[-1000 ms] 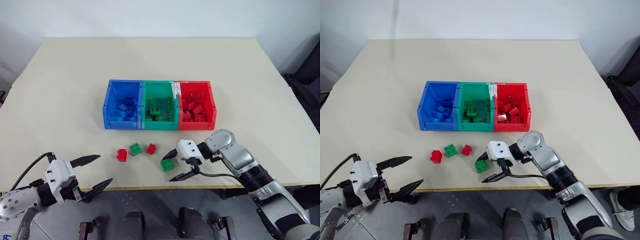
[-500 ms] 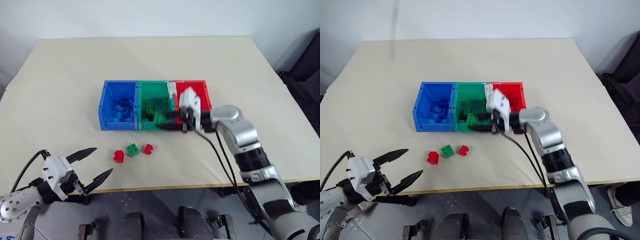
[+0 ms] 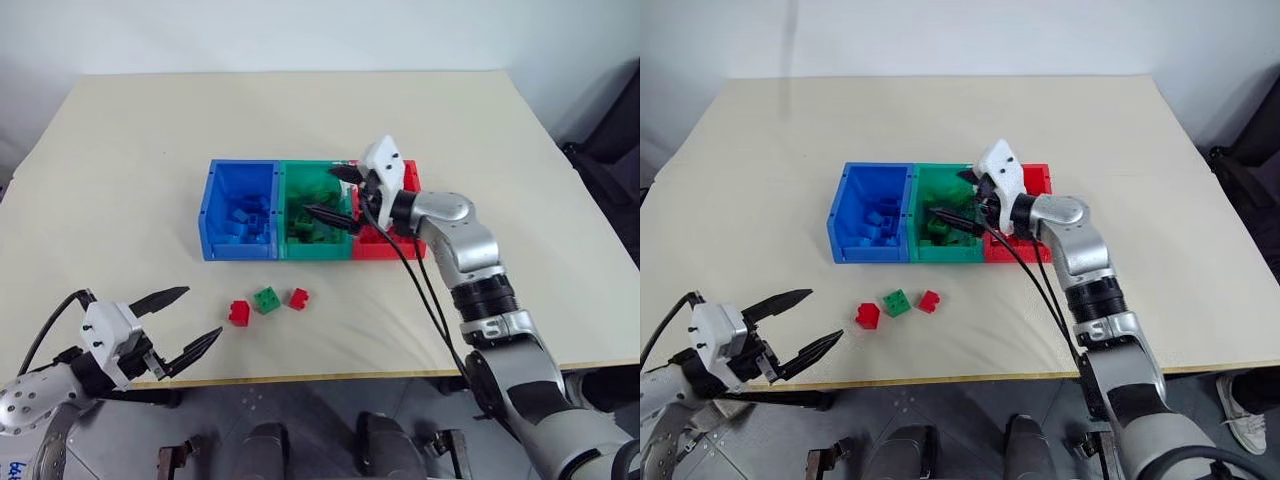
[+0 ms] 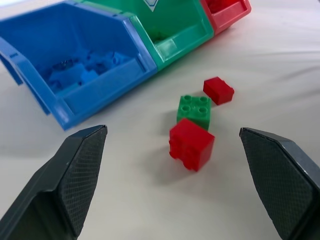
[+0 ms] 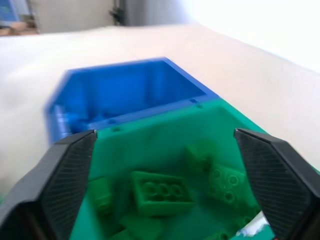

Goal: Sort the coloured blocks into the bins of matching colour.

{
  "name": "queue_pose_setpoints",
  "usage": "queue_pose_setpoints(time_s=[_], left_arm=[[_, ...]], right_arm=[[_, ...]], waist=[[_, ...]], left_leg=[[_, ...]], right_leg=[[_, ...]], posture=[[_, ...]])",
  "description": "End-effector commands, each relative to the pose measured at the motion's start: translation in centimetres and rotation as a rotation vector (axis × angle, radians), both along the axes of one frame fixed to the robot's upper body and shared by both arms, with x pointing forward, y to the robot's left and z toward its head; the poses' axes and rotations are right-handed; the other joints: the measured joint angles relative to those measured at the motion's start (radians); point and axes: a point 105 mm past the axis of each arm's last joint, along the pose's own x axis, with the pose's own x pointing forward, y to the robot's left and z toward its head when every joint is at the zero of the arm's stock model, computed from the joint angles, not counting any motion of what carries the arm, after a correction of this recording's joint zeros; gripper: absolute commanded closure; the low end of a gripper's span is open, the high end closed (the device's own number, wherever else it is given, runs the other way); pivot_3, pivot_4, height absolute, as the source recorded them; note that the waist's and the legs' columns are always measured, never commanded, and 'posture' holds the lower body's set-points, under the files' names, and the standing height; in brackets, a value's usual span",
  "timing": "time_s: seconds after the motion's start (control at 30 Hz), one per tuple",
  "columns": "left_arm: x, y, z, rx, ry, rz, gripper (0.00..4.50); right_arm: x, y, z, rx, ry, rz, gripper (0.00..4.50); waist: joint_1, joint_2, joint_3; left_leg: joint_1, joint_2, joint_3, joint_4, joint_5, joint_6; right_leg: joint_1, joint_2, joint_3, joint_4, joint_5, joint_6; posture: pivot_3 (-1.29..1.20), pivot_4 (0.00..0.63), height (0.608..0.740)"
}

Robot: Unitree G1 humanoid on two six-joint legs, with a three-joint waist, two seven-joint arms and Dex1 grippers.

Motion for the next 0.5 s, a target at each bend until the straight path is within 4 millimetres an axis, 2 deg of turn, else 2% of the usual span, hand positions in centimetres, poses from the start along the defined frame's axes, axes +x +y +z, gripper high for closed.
queue_pose_setpoints(time_s=[0.03,0.17,0.33,0.4,0.5], left_arm=[[0.5,-1.0,0.4,-0.008,0.006,-0.066,0.0],[1.5,-2.3,0.4,0.008,0.019,-0.147,0.0],[2.3,-2.9,0.9,0.014,0.014,-0.224,0.0],[2.5,-3.0,1.0,0.018,0.02,-0.247,0.0],[2.6,-3.0,1.2,0.021,0.011,-0.271,0.0]], right_arm=[[-2.9,-3.9,-0.2,0.017,-0.046,0.059,0.02],[-4.6,-9.2,-2.4,-0.039,-0.029,-0.049,0.02],[-6.5,-14.7,-5.2,-0.174,0.016,-0.158,0.02],[-7.3,-15.2,-5.7,-0.197,0.014,-0.15,0.02],[-7.8,-12.7,-6.2,-0.182,0.049,-0.07,0.02]], waist=[[0.009,0.0,0.0],[0.015,0.0,0.0],[0.013,0.0,0.0],[0.014,0.0,0.0],[0.008,0.0,0.0]], left_leg=[[0.0,0.0,0.0,0.001,-0.001,0.001],[0.0,-0.001,0.002,0.002,-0.002,0.003],[0.003,0.001,0.005,0.003,-0.002,0.002],[0.003,0.001,0.005,0.003,-0.002,0.002],[0.004,0.001,0.006,0.003,-0.002,0.002]], right_leg=[[0.001,0.0,0.0,-0.001,0.0,0.0],[0.002,-0.001,0.001,-0.002,0.0,0.001],[0.002,-0.001,0.001,-0.002,0.001,0.001],[0.003,-0.001,0.001,-0.002,0.001,0.001],[0.004,-0.001,0.001,-0.002,0.001,0.001]], posture=[[0.0,0.15,0.74],[0.0,0.15,0.74],[0.0,0.15,0.74],[0.0,0.15,0.74],[0.0,0.15,0.74]])
